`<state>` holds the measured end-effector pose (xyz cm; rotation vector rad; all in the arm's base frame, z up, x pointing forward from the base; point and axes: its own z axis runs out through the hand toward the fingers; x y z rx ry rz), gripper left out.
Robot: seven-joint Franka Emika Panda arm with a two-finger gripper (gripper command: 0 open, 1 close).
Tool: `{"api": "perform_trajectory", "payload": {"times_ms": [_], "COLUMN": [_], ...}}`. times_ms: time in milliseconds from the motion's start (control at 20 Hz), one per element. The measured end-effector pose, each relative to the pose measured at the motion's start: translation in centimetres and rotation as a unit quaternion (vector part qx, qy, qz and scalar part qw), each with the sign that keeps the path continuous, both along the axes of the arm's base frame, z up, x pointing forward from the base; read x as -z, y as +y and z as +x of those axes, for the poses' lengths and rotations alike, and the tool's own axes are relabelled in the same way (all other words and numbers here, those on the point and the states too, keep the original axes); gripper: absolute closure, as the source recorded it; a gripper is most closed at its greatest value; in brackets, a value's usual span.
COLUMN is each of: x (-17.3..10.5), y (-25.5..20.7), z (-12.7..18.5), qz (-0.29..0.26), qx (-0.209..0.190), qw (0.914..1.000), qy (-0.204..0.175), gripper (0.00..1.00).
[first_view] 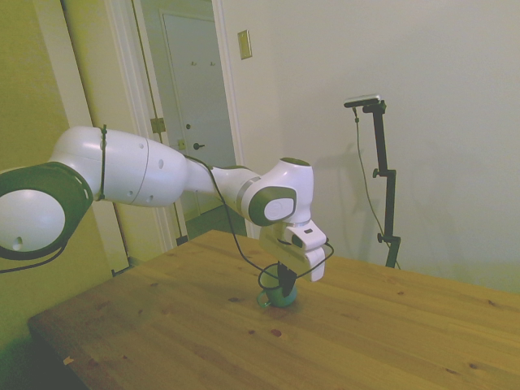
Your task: Flip the mug upright
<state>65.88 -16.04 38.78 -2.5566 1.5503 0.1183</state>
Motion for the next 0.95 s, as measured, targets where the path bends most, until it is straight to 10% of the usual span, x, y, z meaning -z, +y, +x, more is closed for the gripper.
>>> {"api": "perform_trajectory", "payload": {"times_ms": [500,950], "x": [-1.5,-7.9], "y": [-0.2,2.6], "z": [0.3,-2.8], "qz": [-0.004,-0.061], "qx": [-0.001,-0.023], "qw": [0.9999,0.9904], "qy": [-0.015,-0.122], "gripper": [0.0,0.0]}}
